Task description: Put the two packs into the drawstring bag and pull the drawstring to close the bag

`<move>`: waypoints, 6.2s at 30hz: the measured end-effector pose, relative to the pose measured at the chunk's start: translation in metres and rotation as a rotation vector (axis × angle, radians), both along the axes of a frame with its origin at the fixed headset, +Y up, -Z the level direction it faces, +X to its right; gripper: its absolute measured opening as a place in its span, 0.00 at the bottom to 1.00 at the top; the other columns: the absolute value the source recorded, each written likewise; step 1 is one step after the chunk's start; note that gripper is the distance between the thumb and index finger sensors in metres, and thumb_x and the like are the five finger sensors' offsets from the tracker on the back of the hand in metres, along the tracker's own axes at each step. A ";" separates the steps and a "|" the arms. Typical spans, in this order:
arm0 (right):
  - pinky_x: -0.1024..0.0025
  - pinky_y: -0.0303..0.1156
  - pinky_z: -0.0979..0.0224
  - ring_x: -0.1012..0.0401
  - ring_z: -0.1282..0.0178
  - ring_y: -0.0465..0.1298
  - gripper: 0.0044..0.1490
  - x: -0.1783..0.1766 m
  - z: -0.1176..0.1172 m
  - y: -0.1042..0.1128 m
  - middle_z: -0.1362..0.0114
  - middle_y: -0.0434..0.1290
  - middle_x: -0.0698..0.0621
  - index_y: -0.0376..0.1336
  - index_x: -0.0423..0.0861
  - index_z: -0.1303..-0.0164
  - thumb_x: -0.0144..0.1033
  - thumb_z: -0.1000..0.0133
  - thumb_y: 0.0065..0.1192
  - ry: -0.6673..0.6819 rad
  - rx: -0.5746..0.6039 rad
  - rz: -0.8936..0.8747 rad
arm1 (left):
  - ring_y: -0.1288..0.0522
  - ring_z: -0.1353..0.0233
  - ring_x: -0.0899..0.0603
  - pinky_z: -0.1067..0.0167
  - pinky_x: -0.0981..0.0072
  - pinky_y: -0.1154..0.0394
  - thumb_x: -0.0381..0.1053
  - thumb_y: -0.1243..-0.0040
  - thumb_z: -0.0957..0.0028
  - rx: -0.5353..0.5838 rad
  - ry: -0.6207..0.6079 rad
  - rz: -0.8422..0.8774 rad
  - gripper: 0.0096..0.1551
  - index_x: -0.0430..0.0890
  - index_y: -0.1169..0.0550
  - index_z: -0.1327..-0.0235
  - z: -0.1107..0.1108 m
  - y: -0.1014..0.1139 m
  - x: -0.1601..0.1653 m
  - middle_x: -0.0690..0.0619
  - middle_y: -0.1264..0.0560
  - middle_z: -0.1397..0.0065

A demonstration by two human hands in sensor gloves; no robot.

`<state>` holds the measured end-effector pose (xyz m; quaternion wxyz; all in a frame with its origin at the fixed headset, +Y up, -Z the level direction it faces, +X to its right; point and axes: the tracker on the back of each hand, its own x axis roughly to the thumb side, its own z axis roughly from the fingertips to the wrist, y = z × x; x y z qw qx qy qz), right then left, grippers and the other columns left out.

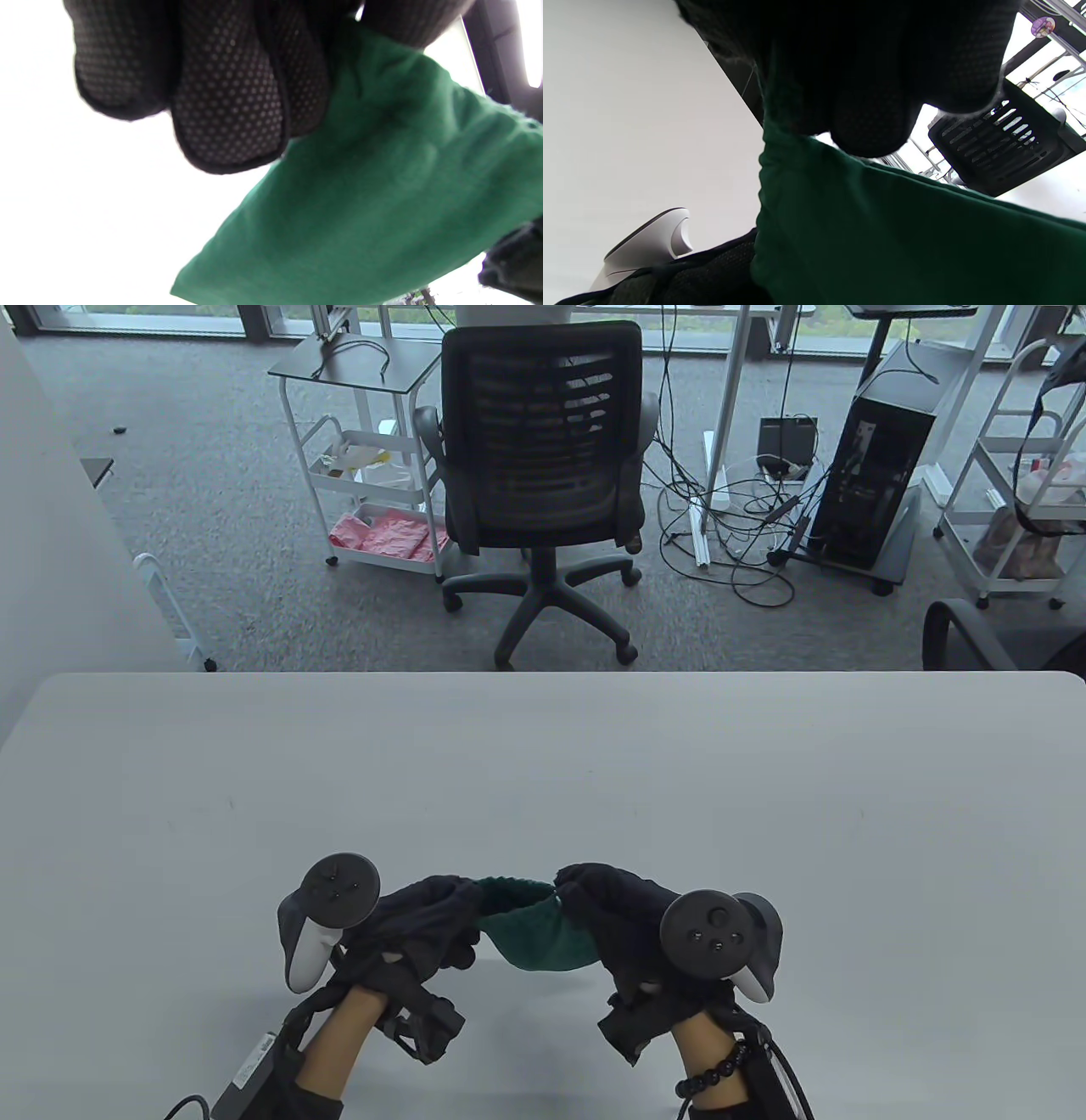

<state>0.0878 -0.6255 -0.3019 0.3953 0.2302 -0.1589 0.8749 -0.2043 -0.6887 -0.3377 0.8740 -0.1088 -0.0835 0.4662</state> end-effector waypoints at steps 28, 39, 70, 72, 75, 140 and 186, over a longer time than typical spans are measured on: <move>0.55 0.84 0.46 0.54 0.54 0.87 0.23 -0.022 0.011 0.007 0.47 0.83 0.47 0.73 0.45 0.44 0.45 0.41 0.61 0.028 0.084 0.131 | 0.16 0.33 0.40 0.31 0.23 0.33 0.62 0.37 0.48 0.663 -0.227 -0.357 0.33 0.51 0.26 0.31 0.034 0.044 0.065 0.55 0.16 0.38; 0.55 0.84 0.47 0.55 0.56 0.87 0.23 -0.019 0.008 0.001 0.50 0.84 0.48 0.74 0.44 0.46 0.46 0.40 0.60 0.002 0.033 0.104 | 0.12 0.42 0.44 0.32 0.27 0.29 0.66 0.47 0.46 0.634 -0.197 -0.284 0.26 0.57 0.19 0.43 0.033 0.043 0.053 0.59 0.13 0.51; 0.57 0.85 0.50 0.57 0.59 0.88 0.22 -0.003 -0.008 -0.012 0.55 0.85 0.50 0.76 0.44 0.51 0.47 0.40 0.60 0.075 -0.146 -0.004 | 0.15 0.35 0.41 0.32 0.26 0.29 0.66 0.44 0.45 0.651 -0.185 -0.508 0.24 0.59 0.18 0.41 0.032 0.045 0.032 0.56 0.14 0.41; 0.57 0.85 0.50 0.57 0.59 0.88 0.22 -0.001 -0.008 -0.011 0.55 0.85 0.50 0.76 0.44 0.51 0.47 0.40 0.61 0.073 -0.150 -0.013 | 0.15 0.35 0.41 0.32 0.26 0.29 0.66 0.44 0.45 0.648 -0.178 -0.512 0.24 0.59 0.18 0.42 0.031 0.046 0.031 0.55 0.14 0.41; 0.57 0.85 0.50 0.57 0.59 0.88 0.22 0.001 -0.009 -0.012 0.55 0.85 0.50 0.76 0.44 0.51 0.47 0.40 0.61 0.071 -0.151 -0.015 | 0.15 0.35 0.41 0.32 0.27 0.29 0.66 0.43 0.45 0.655 -0.163 -0.522 0.23 0.59 0.17 0.43 0.031 0.046 0.030 0.55 0.14 0.41; 0.22 0.30 0.30 0.30 0.22 0.28 0.57 0.037 -0.025 -0.027 0.16 0.30 0.29 0.33 0.37 0.16 0.55 0.39 0.54 -0.229 -0.252 0.530 | 0.11 0.41 0.42 0.37 0.44 0.18 0.61 0.40 0.50 0.697 -0.056 -0.670 0.22 0.61 0.17 0.43 0.003 0.044 0.024 0.53 0.14 0.37; 0.22 0.31 0.30 0.30 0.22 0.29 0.58 0.035 -0.023 -0.026 0.17 0.29 0.29 0.31 0.37 0.17 0.55 0.38 0.53 -0.209 -0.247 0.500 | 0.65 0.21 0.14 0.30 0.17 0.57 0.73 0.58 0.43 0.244 -0.025 -1.006 0.58 0.44 0.69 0.22 0.013 0.017 -0.026 0.26 0.70 0.18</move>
